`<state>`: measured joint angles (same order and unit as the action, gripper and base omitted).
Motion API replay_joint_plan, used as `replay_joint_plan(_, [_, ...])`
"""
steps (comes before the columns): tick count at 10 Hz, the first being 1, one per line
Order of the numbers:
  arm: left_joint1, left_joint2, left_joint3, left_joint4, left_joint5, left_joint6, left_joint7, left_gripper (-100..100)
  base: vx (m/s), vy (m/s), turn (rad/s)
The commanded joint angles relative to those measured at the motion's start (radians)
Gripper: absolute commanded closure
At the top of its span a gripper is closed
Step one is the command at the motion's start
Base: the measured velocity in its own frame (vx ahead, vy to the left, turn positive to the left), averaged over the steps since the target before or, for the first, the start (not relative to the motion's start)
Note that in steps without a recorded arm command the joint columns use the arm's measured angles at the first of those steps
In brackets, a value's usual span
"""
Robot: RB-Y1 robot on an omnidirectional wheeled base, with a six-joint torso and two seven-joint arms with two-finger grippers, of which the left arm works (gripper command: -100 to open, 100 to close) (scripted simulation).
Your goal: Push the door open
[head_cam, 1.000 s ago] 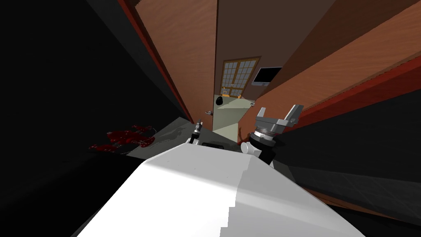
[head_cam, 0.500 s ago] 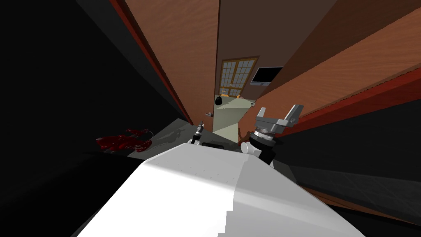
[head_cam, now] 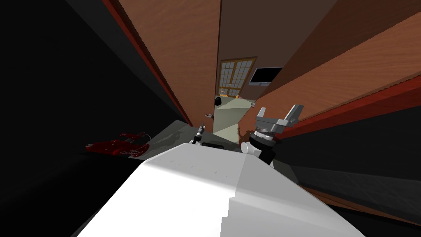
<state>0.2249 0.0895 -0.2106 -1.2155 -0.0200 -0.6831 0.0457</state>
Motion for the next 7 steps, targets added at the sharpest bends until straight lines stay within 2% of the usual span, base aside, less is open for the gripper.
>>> replay_joint_plan(1, [-0.011, 0.002, -0.007, 0.040, 0.002, -0.012, 0.004, -100, 0.093, 0.052, -0.048])
replay_joint_plan(2, [-0.017, 0.002, -0.011, 0.063, 0.003, -0.018, 0.005, -100, 0.084, 0.060, -0.041])
replay_joint_plan(3, [-0.017, 0.002, -0.011, 0.063, 0.003, -0.018, 0.005, -100, 0.052, 0.039, -0.015])
replay_joint_plan(7, [-0.038, 0.001, -0.025, 0.138, 0.006, -0.036, 0.009, -100, 0.062, 0.042, -0.035])
